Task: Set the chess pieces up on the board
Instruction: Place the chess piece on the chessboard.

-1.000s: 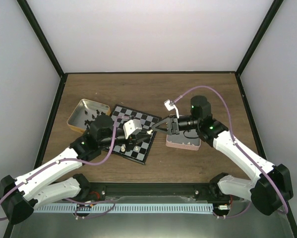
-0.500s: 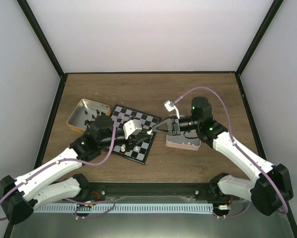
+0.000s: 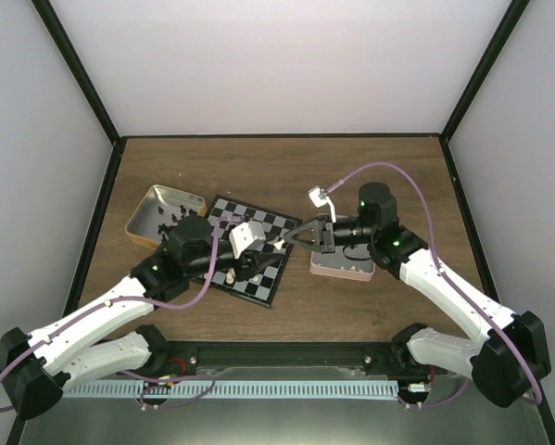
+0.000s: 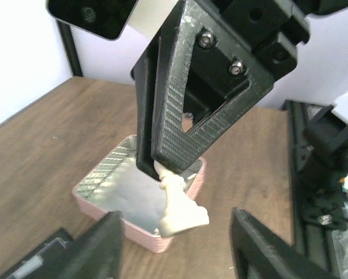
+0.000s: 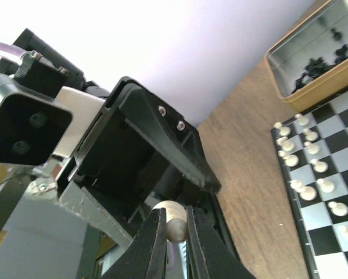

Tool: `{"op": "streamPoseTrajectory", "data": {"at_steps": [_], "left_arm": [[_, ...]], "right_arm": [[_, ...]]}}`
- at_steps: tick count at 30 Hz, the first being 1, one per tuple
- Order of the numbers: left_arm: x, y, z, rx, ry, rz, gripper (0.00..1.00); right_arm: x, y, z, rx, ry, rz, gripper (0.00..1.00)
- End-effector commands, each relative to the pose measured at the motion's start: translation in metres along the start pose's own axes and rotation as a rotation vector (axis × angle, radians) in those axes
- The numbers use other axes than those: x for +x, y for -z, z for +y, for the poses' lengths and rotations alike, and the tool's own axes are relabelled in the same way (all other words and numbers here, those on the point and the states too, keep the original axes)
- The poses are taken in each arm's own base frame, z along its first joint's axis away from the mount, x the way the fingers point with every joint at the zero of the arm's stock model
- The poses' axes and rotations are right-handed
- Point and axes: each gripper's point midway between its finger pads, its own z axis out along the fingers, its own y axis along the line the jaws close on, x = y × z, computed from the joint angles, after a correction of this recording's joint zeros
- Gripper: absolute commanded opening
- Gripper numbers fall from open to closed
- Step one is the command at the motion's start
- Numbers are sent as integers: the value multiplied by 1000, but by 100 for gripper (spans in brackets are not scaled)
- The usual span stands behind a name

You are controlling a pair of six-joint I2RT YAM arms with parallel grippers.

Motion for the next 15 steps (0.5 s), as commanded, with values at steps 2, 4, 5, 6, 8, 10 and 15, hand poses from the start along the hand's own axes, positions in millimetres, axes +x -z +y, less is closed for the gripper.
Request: {"op": "streamPoseTrajectory", "data": {"at_steps": [2,4,5,6,8,10,15], "left_arm": [[9,5,29,-177,46,28,66],[12,12,41,-258,86,29,74],[12,17,45,-296,103,23,76],[13,22,49,-327,119,18,78],[12,32,53,-374,140,-3,82],[2,47,60,-442,165,-49,82],[-46,114,93,-746,295,-236,87]], "right_arm": [[-25,10,-15,203,84,-111,1],[-28,14,-32,311,103,-127,1],[-31,17,-42,377,113,-134,1],[-32,19,-51,437,124,-138,1],[-33,22,-68,550,142,-142,1],[-30,20,-82,633,153,-127,1],[-15,-4,-99,730,182,-55,1]]}}
